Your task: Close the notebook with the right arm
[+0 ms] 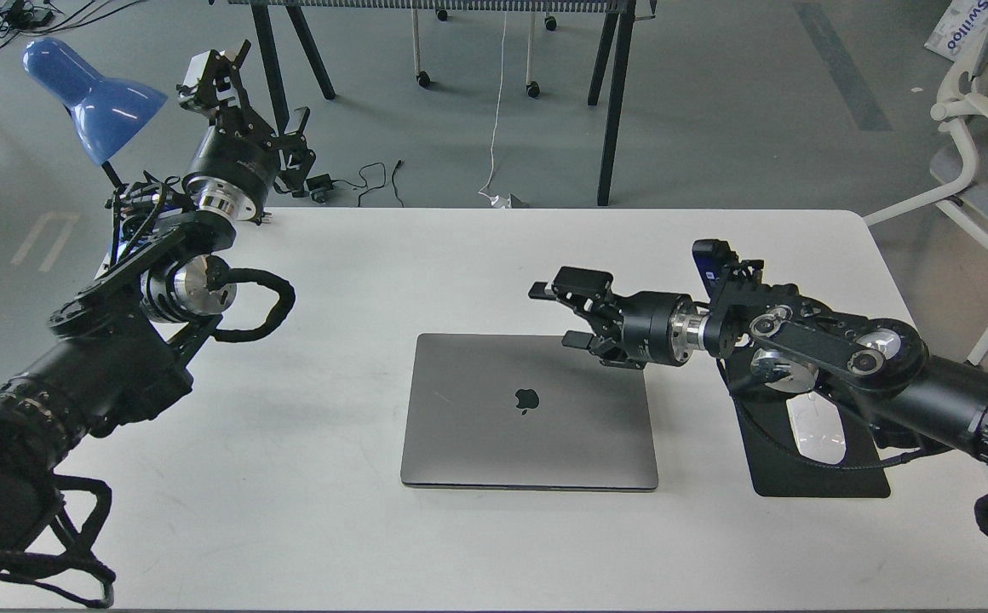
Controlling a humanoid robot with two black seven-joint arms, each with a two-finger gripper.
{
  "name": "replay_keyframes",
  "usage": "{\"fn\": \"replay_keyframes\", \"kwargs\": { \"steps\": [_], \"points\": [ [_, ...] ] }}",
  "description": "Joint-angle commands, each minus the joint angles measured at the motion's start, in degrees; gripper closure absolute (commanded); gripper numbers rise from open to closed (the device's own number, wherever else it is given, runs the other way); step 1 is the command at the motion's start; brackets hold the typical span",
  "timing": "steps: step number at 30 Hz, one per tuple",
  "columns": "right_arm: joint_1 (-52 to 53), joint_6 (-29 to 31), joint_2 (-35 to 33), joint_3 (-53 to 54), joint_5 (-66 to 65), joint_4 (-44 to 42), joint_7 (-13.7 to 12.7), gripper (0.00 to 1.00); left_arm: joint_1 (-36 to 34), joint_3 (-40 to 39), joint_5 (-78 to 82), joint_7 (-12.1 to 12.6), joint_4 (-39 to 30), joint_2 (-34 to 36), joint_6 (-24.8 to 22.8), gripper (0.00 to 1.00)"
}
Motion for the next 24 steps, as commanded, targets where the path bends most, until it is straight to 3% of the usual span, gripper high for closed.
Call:
{"fn": "replay_keyframes", "kwargs": {
  "steps": [1,4,8,14,24],
  "points": [
    [1.9,-0.3,0.6,11.9,0.8,-8.8,0.1,0.00,0.0,0.0,0.0,0.0,0.0,0.0,0.0,0.00],
    [1.7,0.0,2.7,23.9,1.0,-13.8,0.4,0.00,0.0,0.0,0.0,0.0,0.0,0.0,0.0,0.00],
    [-1.1,0.8,3.6,33.8,5.0,-14.2,0.6,0.00,0.0,0.0,0.0,0.0,0.0,-0.1,0.0,0.00],
    [-5.2,6.4,3.6,36.3,17.1,-13.8,1.6,0.00,-0.1,0.0,0.0,0.0,0.0,0.0,0.0,0.00],
    [-11.2,6.4,3.3,41.9,20.9,-8.9,2.8,0.00,-0.1,0.0,-0.1,0.0,0.0,-0.1,0.0,0.00]
  ]
}}
